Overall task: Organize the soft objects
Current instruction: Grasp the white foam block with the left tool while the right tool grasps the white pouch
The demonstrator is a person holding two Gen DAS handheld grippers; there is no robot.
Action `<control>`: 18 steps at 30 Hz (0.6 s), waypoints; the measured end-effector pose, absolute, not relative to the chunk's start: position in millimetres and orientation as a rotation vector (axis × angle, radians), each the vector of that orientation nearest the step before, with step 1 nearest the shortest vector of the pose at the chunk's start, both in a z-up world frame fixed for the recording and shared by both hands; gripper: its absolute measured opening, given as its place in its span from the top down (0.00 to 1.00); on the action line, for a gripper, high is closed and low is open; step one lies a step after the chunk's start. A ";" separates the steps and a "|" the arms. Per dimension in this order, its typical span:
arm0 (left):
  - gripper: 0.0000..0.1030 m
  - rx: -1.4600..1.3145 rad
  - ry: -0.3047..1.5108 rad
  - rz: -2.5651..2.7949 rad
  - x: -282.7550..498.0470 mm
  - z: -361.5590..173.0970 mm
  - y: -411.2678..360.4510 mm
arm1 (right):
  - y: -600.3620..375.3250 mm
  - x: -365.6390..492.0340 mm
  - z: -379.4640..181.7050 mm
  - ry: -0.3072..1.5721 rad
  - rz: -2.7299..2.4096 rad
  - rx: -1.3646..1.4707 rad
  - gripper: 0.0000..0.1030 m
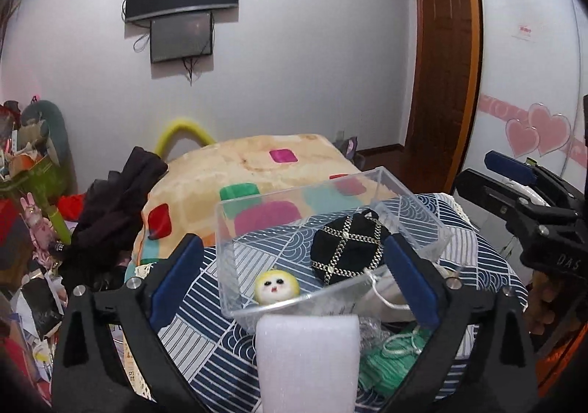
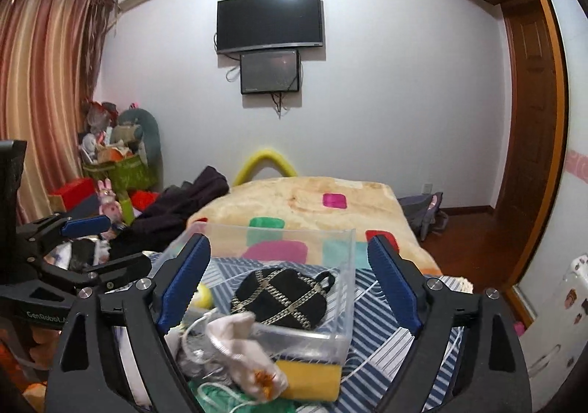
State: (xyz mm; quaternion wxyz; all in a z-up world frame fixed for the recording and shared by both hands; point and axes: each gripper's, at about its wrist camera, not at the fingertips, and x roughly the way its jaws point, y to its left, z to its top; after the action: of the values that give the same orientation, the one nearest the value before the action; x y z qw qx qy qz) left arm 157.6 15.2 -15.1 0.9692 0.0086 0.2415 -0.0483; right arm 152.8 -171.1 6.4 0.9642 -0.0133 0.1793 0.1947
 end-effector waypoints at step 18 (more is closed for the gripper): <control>0.01 -0.088 0.664 -0.080 134.1 -102.9 22.1 | -166.8 141.2 -55.9 0.555 0.420 -0.001 0.16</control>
State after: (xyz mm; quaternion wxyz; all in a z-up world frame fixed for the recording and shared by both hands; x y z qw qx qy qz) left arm 134.1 22.1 -102.9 0.9436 -0.0429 0.3258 -0.0391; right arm 141.2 -166.8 -55.9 0.9401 -0.0007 0.2718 0.2059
